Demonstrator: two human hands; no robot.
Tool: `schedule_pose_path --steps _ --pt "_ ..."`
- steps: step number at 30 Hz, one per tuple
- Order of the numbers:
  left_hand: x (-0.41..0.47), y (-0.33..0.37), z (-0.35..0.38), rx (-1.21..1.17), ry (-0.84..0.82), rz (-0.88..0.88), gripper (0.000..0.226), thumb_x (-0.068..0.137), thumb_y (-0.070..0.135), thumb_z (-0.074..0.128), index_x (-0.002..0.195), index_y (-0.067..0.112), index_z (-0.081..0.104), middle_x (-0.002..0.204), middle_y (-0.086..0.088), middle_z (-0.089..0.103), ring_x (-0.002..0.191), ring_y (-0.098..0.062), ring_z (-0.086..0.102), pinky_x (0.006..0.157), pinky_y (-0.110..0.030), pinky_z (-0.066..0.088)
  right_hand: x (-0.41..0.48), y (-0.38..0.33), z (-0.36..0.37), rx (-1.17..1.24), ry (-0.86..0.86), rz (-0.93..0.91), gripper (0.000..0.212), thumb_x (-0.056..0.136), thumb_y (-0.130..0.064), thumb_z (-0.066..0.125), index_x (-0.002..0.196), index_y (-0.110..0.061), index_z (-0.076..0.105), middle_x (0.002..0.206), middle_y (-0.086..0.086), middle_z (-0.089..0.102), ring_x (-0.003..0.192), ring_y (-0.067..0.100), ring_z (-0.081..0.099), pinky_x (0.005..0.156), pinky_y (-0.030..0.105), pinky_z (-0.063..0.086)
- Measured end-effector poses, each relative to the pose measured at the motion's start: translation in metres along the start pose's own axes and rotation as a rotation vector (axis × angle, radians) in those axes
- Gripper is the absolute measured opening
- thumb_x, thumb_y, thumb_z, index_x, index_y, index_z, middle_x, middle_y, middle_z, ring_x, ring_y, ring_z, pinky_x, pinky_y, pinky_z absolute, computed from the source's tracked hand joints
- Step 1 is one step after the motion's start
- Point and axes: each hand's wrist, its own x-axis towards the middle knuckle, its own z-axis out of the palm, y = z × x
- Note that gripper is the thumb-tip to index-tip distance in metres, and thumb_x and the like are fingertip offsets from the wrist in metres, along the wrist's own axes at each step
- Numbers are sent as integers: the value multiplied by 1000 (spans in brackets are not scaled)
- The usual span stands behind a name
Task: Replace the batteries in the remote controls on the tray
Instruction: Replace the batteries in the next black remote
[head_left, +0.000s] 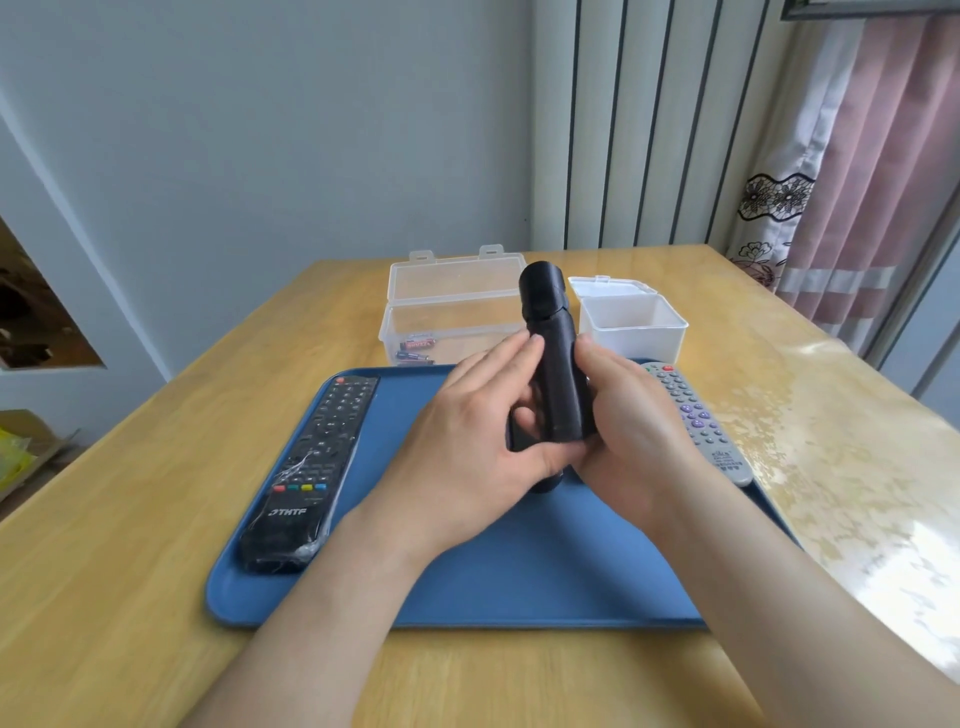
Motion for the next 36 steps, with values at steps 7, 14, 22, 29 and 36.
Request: schedule_pose_path --steps 7,14,22,29,36 --pt "2 12 -11 -442 287 -47 26 95 34 50 103 19 69 103 7 71 101 -10 65 92 -34 52 5 -6 -6 78 134 37 28 102 -32 46 99 -12 65 68 3 71 59 16 66 53 27 52" --pt "5 3 -40 -604 -187 -287 15 95 9 55 101 15 67 79 9 68 72 -3 61 67 -14 46 7 -14 -12 72 197 -13 26 102 -27 45 102 -9 63 76 10 73 55 16 59 49 23 47" --pt "-1 12 -21 -161 -299 -181 16 78 26 78 93 29 72 72 7 62 65 -8 56 65 -19 46 8 -10 -10 90 124 0 28 103 -27 43 106 -6 62 74 9 71 55 16 59 50 23 47" --pt "1 17 -15 -118 225 0 17 76 21 72 87 23 59 87 8 63 83 -12 57 65 -21 46 6 3 -2 56 14 41 25 99 -23 44 93 -8 64 73 8 68 63 18 57 62 28 46" --pt "-1 16 -3 17 172 37 35 67 16 79 93 21 55 84 10 56 83 -10 52 68 -14 38 5 9 2 27 3 38 21 95 -21 46 92 -9 63 68 11 58 64 21 54 58 29 44"
